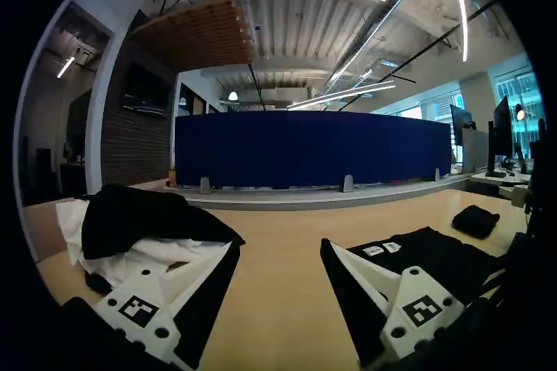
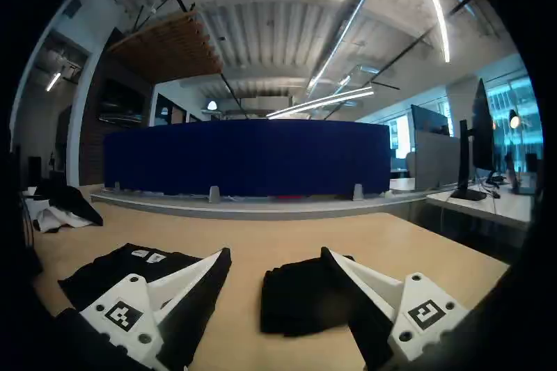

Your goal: Fold towel

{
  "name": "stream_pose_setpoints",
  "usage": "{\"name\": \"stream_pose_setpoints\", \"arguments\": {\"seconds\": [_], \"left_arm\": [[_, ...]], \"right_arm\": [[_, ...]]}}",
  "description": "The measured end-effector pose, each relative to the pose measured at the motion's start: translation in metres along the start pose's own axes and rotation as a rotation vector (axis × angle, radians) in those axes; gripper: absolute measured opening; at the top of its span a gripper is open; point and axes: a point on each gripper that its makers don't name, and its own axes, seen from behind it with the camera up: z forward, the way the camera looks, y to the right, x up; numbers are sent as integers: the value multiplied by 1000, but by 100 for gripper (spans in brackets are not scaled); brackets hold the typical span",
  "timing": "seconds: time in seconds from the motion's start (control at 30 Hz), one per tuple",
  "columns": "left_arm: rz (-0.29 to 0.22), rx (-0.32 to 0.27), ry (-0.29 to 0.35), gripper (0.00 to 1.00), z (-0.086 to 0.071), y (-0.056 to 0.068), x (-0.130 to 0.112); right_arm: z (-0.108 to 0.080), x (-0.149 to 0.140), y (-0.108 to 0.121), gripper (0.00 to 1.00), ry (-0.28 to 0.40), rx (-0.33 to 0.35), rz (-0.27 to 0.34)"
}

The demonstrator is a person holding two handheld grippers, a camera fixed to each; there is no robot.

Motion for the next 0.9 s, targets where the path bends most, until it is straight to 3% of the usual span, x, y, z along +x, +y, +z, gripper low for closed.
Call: {"name": "stream_pose_setpoints", "arguments": {"seconds": [0.9], "left_arm": [[0,0,0,85,-1,0,0]], "right_arm": [[0,1,1,100,-1,-2,-1]]}}
